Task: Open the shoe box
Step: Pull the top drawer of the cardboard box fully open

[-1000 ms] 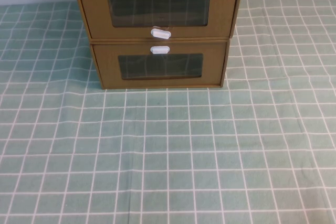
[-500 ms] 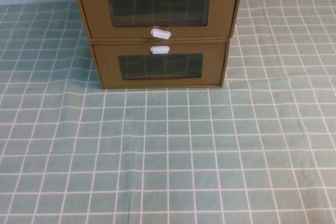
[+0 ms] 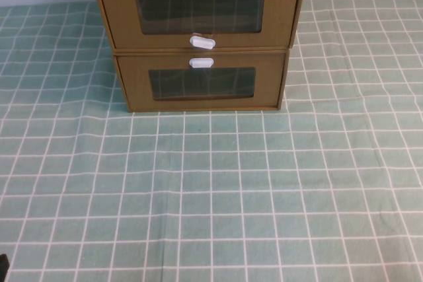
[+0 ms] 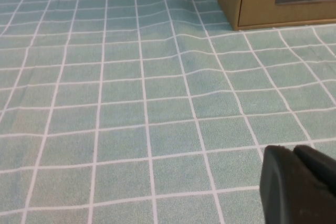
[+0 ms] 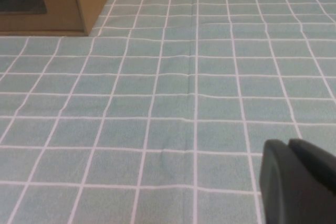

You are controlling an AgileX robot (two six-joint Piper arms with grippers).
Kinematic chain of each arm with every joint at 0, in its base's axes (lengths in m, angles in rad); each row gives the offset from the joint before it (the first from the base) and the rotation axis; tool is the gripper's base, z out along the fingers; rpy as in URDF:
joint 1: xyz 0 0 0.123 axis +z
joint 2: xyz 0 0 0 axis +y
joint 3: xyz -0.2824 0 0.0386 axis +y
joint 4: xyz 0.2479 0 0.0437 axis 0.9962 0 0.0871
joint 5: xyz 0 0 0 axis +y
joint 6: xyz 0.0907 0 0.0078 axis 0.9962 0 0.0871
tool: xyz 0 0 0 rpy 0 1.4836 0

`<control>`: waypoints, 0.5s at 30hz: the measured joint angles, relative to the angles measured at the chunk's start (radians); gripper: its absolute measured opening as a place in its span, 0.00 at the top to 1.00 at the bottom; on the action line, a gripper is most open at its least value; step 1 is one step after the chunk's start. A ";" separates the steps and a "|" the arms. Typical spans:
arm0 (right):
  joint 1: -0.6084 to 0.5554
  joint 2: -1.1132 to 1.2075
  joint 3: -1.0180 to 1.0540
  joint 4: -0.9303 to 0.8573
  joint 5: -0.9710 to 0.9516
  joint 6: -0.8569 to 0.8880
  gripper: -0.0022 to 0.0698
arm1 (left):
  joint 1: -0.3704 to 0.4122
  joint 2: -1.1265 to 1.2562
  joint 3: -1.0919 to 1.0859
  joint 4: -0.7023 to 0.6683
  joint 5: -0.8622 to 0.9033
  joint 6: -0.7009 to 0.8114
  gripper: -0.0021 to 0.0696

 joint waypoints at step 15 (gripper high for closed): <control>0.000 0.000 0.000 0.002 -0.118 0.000 0.99 | 0.000 0.000 0.000 0.000 -0.119 -0.043 0.98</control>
